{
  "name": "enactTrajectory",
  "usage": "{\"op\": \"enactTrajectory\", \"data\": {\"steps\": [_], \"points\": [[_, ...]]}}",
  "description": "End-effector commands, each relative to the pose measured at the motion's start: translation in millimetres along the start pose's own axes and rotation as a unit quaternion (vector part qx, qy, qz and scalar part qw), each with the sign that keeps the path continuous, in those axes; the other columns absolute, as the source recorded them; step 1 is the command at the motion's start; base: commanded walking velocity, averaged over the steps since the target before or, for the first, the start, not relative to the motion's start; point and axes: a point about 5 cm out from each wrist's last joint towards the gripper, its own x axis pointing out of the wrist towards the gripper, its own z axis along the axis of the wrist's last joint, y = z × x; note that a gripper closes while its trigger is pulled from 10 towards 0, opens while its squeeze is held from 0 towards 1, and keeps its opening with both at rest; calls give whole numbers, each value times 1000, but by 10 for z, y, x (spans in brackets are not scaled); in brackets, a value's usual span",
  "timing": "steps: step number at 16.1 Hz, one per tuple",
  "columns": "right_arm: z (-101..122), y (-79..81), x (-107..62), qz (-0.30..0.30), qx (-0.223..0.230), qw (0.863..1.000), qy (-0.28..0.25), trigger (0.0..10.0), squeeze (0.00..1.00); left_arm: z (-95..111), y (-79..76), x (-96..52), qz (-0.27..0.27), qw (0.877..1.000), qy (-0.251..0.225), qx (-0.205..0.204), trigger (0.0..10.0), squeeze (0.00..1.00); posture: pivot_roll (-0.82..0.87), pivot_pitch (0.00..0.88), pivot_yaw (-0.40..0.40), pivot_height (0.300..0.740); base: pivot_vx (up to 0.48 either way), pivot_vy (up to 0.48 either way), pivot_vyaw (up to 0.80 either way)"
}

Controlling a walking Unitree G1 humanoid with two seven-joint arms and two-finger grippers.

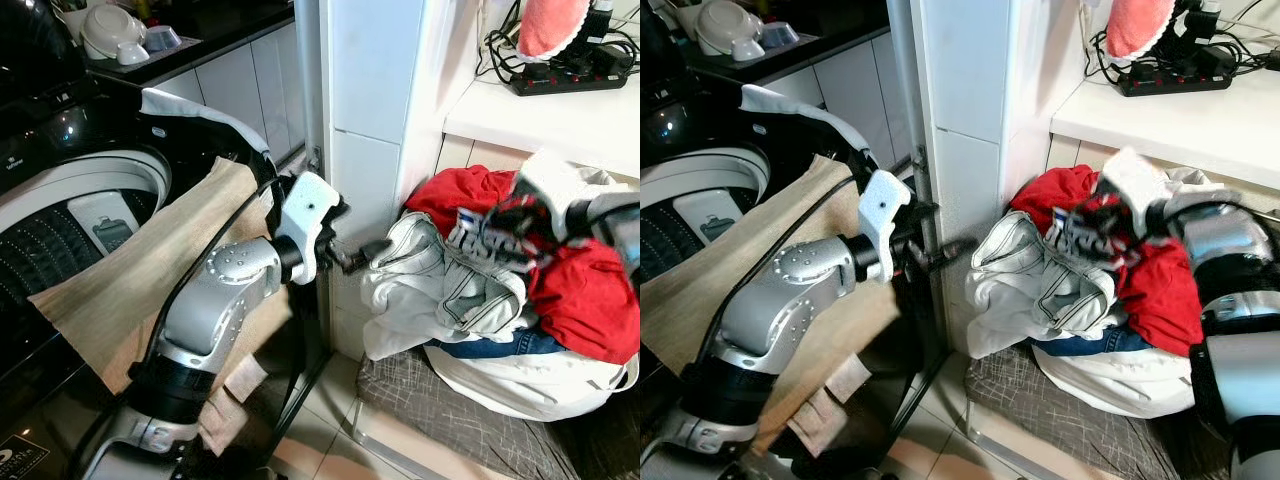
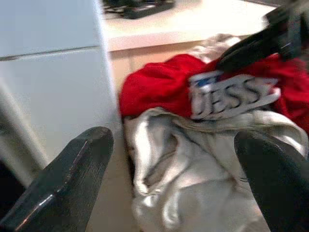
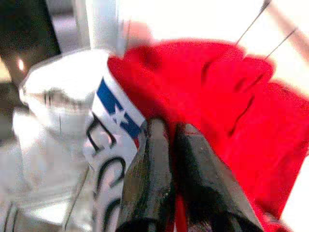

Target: Clothes washing

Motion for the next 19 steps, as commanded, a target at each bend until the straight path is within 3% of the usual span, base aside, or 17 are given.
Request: {"op": "enactTrajectory", "data": {"steps": [1, 3, 4, 5, 6, 7, 9, 10, 11, 12, 13, 14, 15, 16, 17, 19], "points": [[201, -54, -109, -9, 19, 998, -56, 0, 0, 89, 84, -13, 20, 1000, -17, 5, 10000, 0, -66, 0, 65, 740, 0, 0, 0], [420, -71, -285, -14, 51, 990, -132, 0, 0, 213, 152, 12, 71, 992, -76, 74, 10000, 0, -72, 0, 67, 740, 0, 0, 0], [465, -68, -322, -13, 58, 987, -147, 0, 0, 226, 164, 20, 80, 990, -80, 79, 10000, 0, -72, 0, 67, 740, 0, 0, 0], [706, -26, -484, 6, 91, 970, -227, 0, 0, 325, 162, 56, 82, 991, -95, 55, 10000, 0, -76, 0, 69, 740, 0, 0, 0], [935, 51, -659, 39, 113, 943, -309, 0, 0, 445, 101, 79, 53, 991, -121, 15, 10000, 1000, -83, 0, 71, 740, 0, 0, 0], [1150, 144, -844, 83, 113, 908, -395, 0, 0, 632, -22, 62, 1, 984, -176, -4, 10000, 1000, -92, 0, 79, 740, 0, 0, 0], [1281, 231, -1002, 124, 123, 879, -445, 0, 0, 820, -145, 88, -19, 975, -219, 30, 10000, 1000, -95, 0, 79, 740, 0, 0, 0], [1268, 234, -997, 121, 118, 885, -434, 0, 0, 840, -159, 95, -22, 974, -223, 33, 10000, 1000, -96, 0, 78, 740, 0, 0, 0], [1133, 264, -906, 94, 73, 920, -373, 0, 0, 827, -166, 114, -21, 975, -216, 40, 10000, 1000, -99, 0, 76, 740, 0, 0, 0], [1057, 291, -868, 83, 56, 934, -343, 0, 0, 816, -161, 122, -17, 977, -211, 41, 10000, 1000, -99, 0, 76, 740, 0, 0, 0], [608, 105, -560, -73, 22, 981, -180, 10000, 812, 539, -84, 120, -8, 990, -130, 49, 10000, 361, -101, 0, 78, 740, 0, 0, 0], [508, 70, -516, -102, 12, 984, -147, 10000, 812, 456, -63, 111, -7, 993, -104, 52, 10000, 361, -101, 0, 78, 740, 0, 0, 0], [421, 66, -471, -101, 24, 987, -126, 10000, 1000, 357, -43, 96, -11, 995, -74, 63, 10000, 0, -100, 0, 81, 740, 0, 0, 0], [421, 66, -471, -101, 24, 987, -126, 10000, 1000, 357, -43, 96, -11, 995, -74, 63, 10000, 0, -100, 0, 81, 740, 0, 0, 0], [291, 6, -371, -102, 53, 990, -82, 10000, 1000, 235, 4, 67, -10, 996, -42, 73, 10000, 0, -93, 0, 88, 740, 0, 0, 0], [237, -69, -300, -96, 56, 993, -38, 10000, 1000, 220, 46, 49, -10, 997, -37, 68, 10000, 0, -89, 0, 99, 740, 0, 0, 0]]}}
